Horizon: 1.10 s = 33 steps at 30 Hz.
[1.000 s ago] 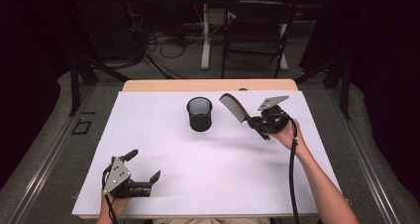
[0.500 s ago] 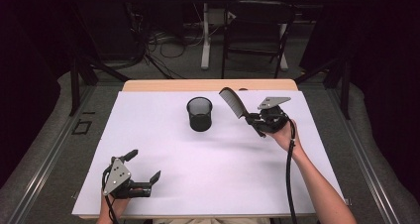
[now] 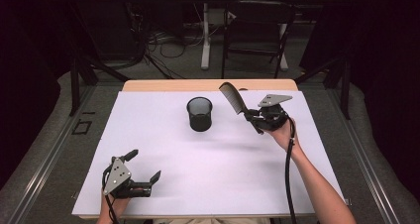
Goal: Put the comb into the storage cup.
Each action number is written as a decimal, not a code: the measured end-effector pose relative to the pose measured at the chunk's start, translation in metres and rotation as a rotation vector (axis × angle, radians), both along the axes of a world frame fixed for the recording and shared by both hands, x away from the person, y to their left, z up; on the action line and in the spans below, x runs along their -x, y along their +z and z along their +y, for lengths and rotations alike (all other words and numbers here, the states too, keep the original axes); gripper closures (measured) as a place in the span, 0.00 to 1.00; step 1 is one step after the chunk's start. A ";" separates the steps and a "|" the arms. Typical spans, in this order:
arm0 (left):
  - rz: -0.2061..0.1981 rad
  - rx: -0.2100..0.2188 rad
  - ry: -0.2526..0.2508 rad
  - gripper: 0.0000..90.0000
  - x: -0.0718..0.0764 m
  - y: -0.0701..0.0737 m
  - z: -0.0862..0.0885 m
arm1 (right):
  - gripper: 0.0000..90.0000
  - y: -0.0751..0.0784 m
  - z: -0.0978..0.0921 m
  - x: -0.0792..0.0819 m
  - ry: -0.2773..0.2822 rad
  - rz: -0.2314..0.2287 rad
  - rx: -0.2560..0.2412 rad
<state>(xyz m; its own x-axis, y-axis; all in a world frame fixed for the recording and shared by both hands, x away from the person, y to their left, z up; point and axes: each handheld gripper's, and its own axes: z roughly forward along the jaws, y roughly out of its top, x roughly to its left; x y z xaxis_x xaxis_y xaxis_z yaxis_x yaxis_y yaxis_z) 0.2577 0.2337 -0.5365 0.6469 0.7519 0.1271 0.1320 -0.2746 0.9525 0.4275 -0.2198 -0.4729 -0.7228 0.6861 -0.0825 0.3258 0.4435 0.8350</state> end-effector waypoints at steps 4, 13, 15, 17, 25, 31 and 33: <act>0.001 0.003 0.002 0.00 0.000 0.000 0.001 | 0.81 0.003 0.002 -0.001 0.001 -0.010 -0.006; 0.001 0.003 0.002 0.00 0.000 0.000 0.001 | 0.81 0.008 0.007 -0.004 0.001 -0.026 -0.015; 0.001 0.001 0.002 0.00 0.000 0.000 0.001 | 0.81 0.009 0.008 -0.004 0.000 -0.030 -0.017; 0.002 0.003 0.001 0.00 -0.001 0.000 0.001 | 0.81 0.010 0.009 -0.005 -0.003 -0.029 -0.022; 0.000 0.004 0.002 0.00 0.000 0.000 0.000 | 0.81 0.014 0.013 -0.008 -0.002 -0.041 -0.031; 0.006 0.003 -0.001 0.00 -0.001 -0.001 0.001 | 0.81 0.020 0.016 -0.009 0.002 -0.056 -0.043; 0.005 0.002 -0.002 0.00 -0.001 -0.001 0.001 | 0.81 0.020 0.017 -0.011 0.003 -0.057 -0.048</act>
